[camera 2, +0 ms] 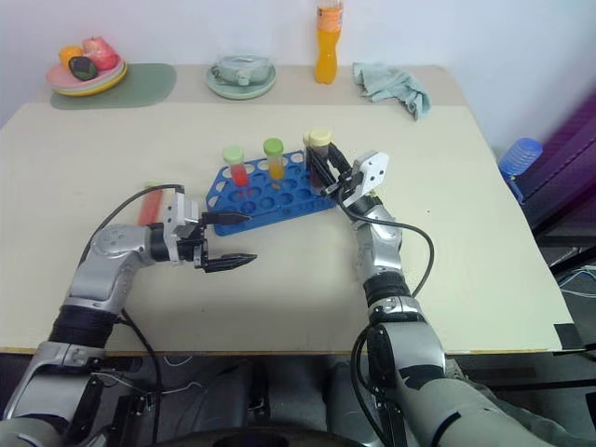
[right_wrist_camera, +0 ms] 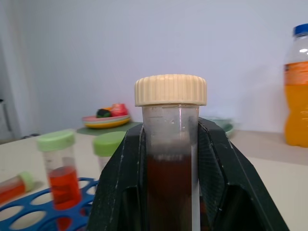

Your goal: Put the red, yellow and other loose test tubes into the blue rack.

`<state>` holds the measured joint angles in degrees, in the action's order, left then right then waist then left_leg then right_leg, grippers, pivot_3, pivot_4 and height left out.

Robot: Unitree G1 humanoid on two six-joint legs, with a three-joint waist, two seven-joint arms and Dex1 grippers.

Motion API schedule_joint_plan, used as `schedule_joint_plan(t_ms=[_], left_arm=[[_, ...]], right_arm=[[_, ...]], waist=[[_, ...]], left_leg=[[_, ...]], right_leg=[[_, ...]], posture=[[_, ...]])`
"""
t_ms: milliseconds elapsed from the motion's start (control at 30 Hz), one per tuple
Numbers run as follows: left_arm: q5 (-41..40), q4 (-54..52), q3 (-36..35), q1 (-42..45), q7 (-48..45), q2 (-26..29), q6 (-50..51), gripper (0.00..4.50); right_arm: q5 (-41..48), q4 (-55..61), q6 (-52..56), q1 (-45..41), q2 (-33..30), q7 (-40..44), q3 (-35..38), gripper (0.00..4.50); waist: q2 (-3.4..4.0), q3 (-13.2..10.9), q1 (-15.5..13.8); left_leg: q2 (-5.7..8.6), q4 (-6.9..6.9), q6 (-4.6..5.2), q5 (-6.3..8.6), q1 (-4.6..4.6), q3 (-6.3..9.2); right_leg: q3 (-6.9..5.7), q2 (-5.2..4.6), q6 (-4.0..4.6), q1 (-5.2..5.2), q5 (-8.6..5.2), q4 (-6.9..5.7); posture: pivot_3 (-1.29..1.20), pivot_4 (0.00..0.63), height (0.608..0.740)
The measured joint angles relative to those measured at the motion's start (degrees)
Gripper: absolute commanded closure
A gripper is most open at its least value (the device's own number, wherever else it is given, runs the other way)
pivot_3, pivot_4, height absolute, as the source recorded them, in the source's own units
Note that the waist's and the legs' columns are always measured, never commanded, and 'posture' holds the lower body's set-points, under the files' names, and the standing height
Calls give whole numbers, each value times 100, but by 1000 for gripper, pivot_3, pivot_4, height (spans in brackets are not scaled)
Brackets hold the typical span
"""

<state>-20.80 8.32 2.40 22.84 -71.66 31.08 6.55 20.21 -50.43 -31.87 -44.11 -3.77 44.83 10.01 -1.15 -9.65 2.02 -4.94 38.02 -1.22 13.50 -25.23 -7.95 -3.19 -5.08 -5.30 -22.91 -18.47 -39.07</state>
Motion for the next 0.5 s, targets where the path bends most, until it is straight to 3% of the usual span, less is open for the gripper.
schedule_joint_plan(t_ms=[500], left_arm=[[-99,-192,2,-27,181,28,169,0]], right_arm=[[134,-29,-130,121,51,338,154,3695]], waist=[[1,0,54]], left_leg=[[-1,-3,-3,-2,17,3]], right_leg=[[0,1,0,17,0,-1]], posture=[[0,150,740]])
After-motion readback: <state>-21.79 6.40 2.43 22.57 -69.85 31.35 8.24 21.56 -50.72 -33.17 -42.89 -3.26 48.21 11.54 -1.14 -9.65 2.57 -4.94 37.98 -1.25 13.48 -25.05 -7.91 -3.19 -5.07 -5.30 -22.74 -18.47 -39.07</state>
